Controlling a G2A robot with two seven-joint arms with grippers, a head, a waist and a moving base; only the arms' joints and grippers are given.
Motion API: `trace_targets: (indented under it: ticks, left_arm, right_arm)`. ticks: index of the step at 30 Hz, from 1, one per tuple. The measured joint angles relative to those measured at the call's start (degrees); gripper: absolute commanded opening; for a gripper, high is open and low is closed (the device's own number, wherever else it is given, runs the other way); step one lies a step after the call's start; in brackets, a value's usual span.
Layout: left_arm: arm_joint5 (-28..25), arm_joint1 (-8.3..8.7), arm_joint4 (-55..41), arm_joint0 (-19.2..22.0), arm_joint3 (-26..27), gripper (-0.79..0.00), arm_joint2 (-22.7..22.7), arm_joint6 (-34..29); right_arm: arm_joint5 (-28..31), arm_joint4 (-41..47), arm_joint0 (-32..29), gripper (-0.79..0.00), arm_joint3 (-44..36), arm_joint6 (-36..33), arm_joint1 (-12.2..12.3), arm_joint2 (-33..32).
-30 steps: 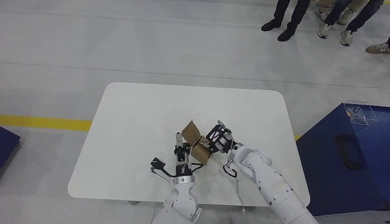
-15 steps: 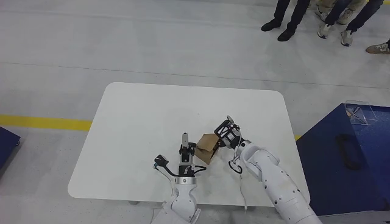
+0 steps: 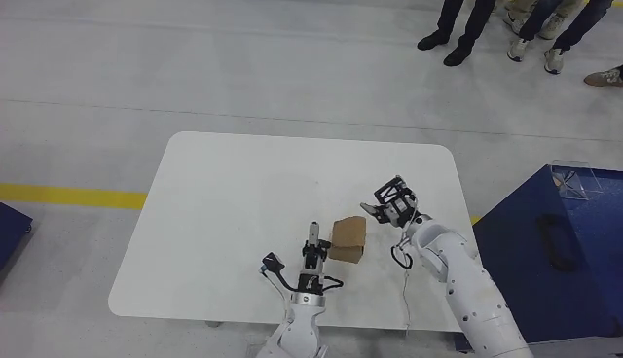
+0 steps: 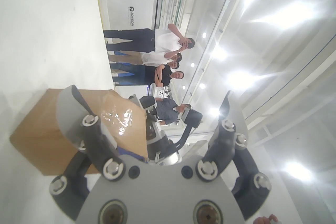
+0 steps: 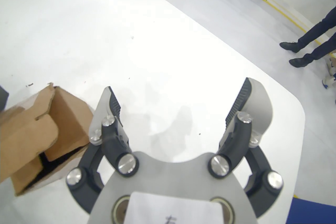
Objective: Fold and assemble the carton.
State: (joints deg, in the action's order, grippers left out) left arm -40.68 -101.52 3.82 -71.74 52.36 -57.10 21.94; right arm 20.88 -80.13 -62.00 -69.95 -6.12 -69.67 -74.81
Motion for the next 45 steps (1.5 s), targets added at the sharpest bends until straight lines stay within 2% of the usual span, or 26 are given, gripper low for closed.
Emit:
trace_targets:
  ticks: [3, 9, 16, 17, 20, 21, 24, 26, 29, 35, 36, 37, 39, 42, 45]
  left_arm:
    - [-0.34, 0.80, -0.64, -1.02, 1.17, 0.000, 1.38, -2.72]
    - [-1.61, 2.78, -4.05, -4.01, 7.50, 0.000, 2.48, -6.59]
    - [-1.53, 2.89, -3.96, -4.11, 7.61, 0.000, 2.28, -6.64]
    - [-0.69, 3.01, -3.32, -4.00, 7.72, 0.000, 1.96, -6.64]
    - [7.67, 3.72, 0.84, -3.73, 9.32, 0.000, 0.85, -9.00]
    - [12.18, 4.13, 3.11, -3.64, 10.23, 0.000, 0.40, -10.92]
    - [21.49, 5.33, 10.64, -3.89, 12.05, 0.000, -0.83, -14.60]
    - [24.91, 5.85, 14.57, -4.13, 12.26, 0.000, -1.24, -16.93]
    - [25.67, 6.12, 13.23, -4.23, 12.77, 0.000, -1.76, -20.39]
    - [25.12, 6.09, 11.54, -4.56, 13.25, 0.000, -1.84, -21.25]
    - [25.40, 6.11, 9.82, -4.59, 13.44, -0.022, -2.15, -22.26]
    - [25.97, 6.15, 8.99, -4.25, 13.44, -0.277, -2.41, -22.36]
    - [26.99, 6.09, 9.42, -3.42, 12.98, -0.262, -2.35, -21.74]
    - [27.50, 5.91, 9.90, -2.53, 11.78, -0.283, -1.80, -20.89]
    - [27.62, 5.71, 9.88, -1.77, 10.57, -0.246, -1.15, -20.51]
  right_arm:
    - [1.51, 6.60, 0.14, 0.000, -0.35, -2.30, 0.00, -1.52]
    - [1.37, 5.39, 0.15, 0.000, -0.34, -2.13, 0.00, -1.40]
    - [0.25, 4.66, -0.39, 0.000, -1.01, -2.72, 0.07, -1.52]
    - [0.05, 4.67, -0.79, 0.000, -1.64, -3.20, 0.14, -1.71]
    - [1.95, 5.25, -2.05, 0.000, -4.15, -5.97, 0.74, -3.63]
    - [3.96, 5.51, -2.37, 0.000, -5.12, -7.78, 1.05, -4.43]
    - [9.81, 8.28, -2.78, 0.000, -6.23, -13.41, 1.69, -6.31]
    - [13.99, 13.73, -2.22, 0.000, -5.44, -17.57, 1.90, -7.35]
    - [16.70, 20.36, -1.02, 0.000, -4.77, -23.13, 2.15, -8.28]
    - [16.13, 20.62, -1.37, 0.000, -5.25, -23.08, 2.14, -8.02]
    - [15.43, 20.07, -1.95, 0.000, -6.04, -22.43, 2.14, -7.77]
    - [14.62, 19.29, -2.43, 0.000, -6.77, -21.86, 2.15, -7.57]
    - [12.93, 17.75, -3.39, 0.000, -8.12, -21.23, 2.16, -6.91]
    - [10.39, 15.80, -4.01, 0.000, -9.64, -20.96, 2.16, -6.06]
    - [7.81, 13.45, -4.38, 0.000, -10.59, -20.45, 2.10, -4.99]
